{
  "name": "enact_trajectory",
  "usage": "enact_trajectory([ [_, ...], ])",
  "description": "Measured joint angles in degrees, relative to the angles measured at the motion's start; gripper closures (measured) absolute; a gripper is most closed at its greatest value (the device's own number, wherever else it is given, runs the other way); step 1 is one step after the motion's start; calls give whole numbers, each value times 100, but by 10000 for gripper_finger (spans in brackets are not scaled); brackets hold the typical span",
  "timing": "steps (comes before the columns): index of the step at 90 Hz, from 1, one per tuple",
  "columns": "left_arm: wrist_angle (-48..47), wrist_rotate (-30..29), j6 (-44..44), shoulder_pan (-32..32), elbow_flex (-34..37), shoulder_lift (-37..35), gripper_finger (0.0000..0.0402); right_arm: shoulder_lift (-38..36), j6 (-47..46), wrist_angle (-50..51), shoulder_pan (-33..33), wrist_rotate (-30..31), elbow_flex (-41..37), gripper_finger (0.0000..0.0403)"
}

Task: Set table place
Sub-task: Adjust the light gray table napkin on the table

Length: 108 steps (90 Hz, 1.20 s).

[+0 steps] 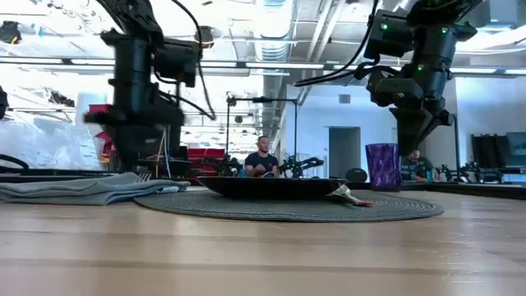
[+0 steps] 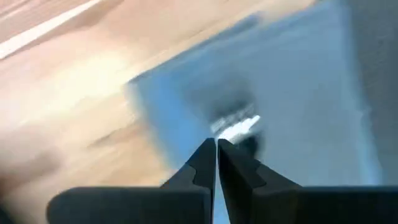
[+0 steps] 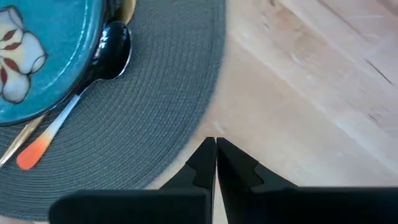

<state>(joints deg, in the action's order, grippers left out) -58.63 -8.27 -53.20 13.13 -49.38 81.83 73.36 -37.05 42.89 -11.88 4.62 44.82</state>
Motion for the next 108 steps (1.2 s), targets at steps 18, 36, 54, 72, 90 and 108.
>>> enact_trajectory([
  [18,-41,323,-939,-557,656,-388,401,0,156,-2,4,-17,0,402],
  [36,417,562,-1789,-1211,958,-392,401,2,174,20,-33,5,0,402],
  [54,948,691,-2510,-1704,1165,-392,401,2,174,57,-29,8,0,402],
  [72,1016,699,-2800,-1919,1177,-392,401,2,268,89,-28,9,0,402],
  [90,758,703,-2829,-2007,1115,-392,401,2,385,340,-33,117,129,402],
  [108,-252,187,-2516,-1957,479,-785,401,-468,1411,1103,-224,1349,1214,397],
])
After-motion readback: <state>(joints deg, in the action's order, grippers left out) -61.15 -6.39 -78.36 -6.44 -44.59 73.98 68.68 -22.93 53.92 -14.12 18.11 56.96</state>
